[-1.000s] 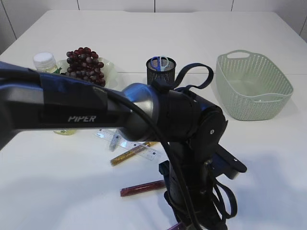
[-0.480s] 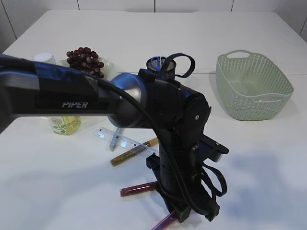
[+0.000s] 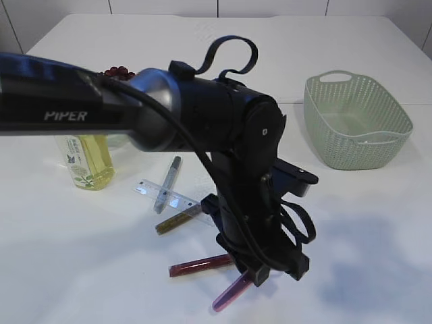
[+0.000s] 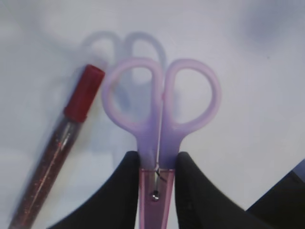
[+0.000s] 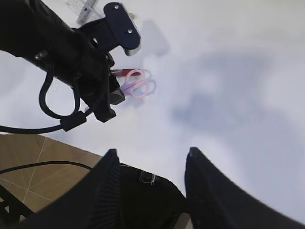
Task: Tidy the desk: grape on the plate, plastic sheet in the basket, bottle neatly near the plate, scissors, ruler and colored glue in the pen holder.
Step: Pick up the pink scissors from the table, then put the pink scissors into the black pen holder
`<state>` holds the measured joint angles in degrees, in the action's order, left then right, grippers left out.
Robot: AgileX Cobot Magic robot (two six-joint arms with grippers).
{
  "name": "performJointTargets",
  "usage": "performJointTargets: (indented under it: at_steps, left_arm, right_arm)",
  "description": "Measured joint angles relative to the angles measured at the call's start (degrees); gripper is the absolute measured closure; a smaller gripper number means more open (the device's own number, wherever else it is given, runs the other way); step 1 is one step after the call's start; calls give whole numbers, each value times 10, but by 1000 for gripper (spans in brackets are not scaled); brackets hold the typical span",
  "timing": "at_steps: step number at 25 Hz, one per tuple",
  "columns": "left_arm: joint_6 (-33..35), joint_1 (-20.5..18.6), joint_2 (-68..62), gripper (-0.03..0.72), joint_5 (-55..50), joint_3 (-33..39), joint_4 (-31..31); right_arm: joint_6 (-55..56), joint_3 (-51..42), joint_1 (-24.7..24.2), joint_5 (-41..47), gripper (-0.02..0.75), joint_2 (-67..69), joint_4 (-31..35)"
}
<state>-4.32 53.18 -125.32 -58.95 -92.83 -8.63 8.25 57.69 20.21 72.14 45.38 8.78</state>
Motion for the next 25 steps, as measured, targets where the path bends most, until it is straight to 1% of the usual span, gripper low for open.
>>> performJointTargets:
  at_steps: [6,10,17,25]
  left_arm:
    - [-2,-20,24,524,50,0,0]
    - [-2,-33,40,524,95,0,12]
    - [-2,-47,62,524,194,0,59]
    - [-3,-74,70,524,339,0,107]
  right_arm:
    - [0,0,0,0,374,0,0]
    - [0,0,0,0,374,0,0]
    - [-4,0,0,0,374,0,0]
    - [-6,0,0,0,374,0,-9]
